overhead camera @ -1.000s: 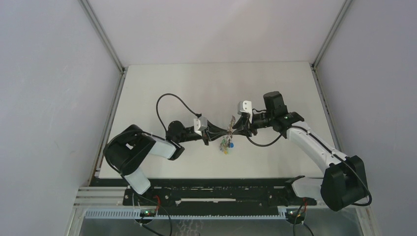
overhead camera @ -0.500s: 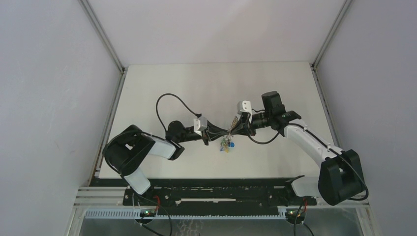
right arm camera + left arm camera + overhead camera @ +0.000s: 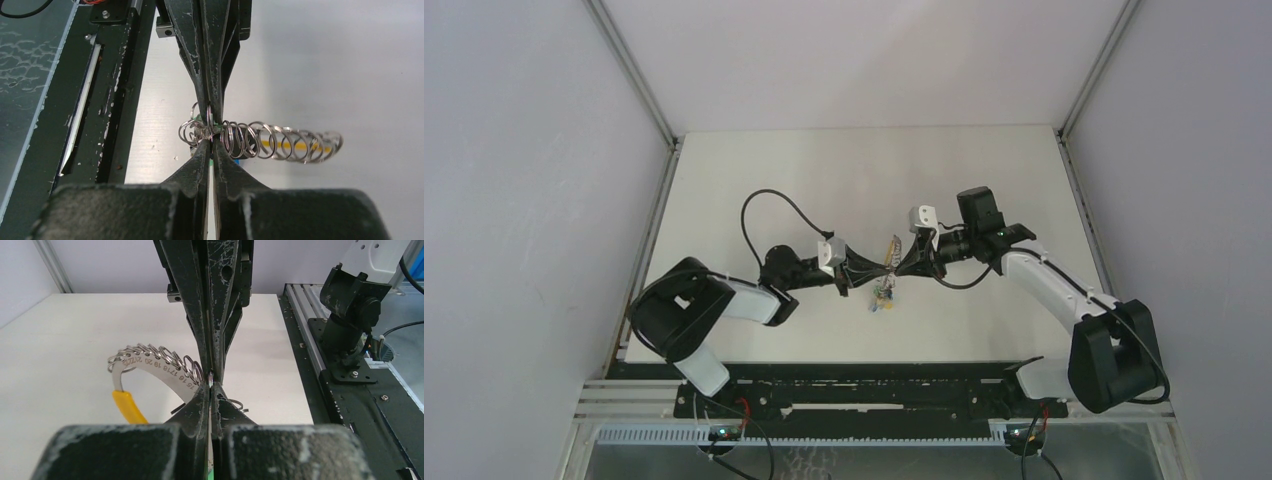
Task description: Put the keys on the keyring
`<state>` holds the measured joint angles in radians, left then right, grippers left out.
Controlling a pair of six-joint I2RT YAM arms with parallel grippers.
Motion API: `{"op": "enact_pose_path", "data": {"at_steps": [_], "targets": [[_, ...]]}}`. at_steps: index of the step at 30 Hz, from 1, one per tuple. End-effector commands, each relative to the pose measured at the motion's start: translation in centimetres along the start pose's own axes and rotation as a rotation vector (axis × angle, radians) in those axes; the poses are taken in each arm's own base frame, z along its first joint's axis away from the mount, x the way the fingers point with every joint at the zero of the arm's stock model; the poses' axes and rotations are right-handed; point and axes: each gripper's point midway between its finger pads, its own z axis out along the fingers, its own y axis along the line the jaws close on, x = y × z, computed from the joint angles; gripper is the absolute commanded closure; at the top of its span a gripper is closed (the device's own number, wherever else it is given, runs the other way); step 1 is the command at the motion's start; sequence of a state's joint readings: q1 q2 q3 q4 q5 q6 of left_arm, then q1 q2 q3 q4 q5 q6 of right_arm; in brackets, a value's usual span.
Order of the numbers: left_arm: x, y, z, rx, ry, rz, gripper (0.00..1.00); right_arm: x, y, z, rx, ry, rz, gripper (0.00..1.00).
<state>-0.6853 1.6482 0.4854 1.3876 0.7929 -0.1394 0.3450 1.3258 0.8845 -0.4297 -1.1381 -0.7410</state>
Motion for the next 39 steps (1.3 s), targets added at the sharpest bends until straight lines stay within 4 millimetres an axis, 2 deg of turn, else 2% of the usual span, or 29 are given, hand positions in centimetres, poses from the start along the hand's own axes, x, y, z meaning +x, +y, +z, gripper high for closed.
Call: {"op": "enact_pose_path", "data": {"at_steps": [1,8,18,27,29,35,36,38,39], "targets": [[-4.1,-0.4,-0.1,0.003,-0.107,0.114,1.0,0.1,-0.7,-0.4,0.016,0.014,0.005,1.0],[-4.6,-0.6,-0.1,0.01,-0.117,0.119,1.0,-0.4,-0.9,0.0,-0.001,-0.019,0.013,1.0],[-4.9,-1.5,0.6,0.036,-0.127,0.121,1.0,-1.4,-1.2,2.0,-0.055,-0.047,-0.004,1.0],[-4.5,-1.5,1.1,0.044,-0.122,0.113,1.0,-4.3,-1.5,2.2,-0.015,-0.088,-0.097,1.0],[-4.4,-1.5,1.0,0.039,-0.121,0.115,1.0,-4.5,-1.5,2.2,-0.009,-0.086,-0.106,1.0],[-4.3,-1.2,0.8,0.021,-0.12,0.126,1.0,-4.0,-1.3,0.9,0.041,-0.086,-0.12,0.9],[-4.3,-1.2,0.8,0.023,-0.119,0.125,1.0,-4.0,-1.2,0.7,0.047,-0.091,-0.128,0.91],[-4.4,-1.3,0.9,0.031,-0.121,0.12,1.0,-4.3,-0.8,0.7,0.041,-0.107,-0.143,1.0],[-4.4,-1.4,1.0,0.036,-0.122,0.118,1.0,-4.7,-0.6,0.8,0.025,-0.12,-0.151,1.0]]}}
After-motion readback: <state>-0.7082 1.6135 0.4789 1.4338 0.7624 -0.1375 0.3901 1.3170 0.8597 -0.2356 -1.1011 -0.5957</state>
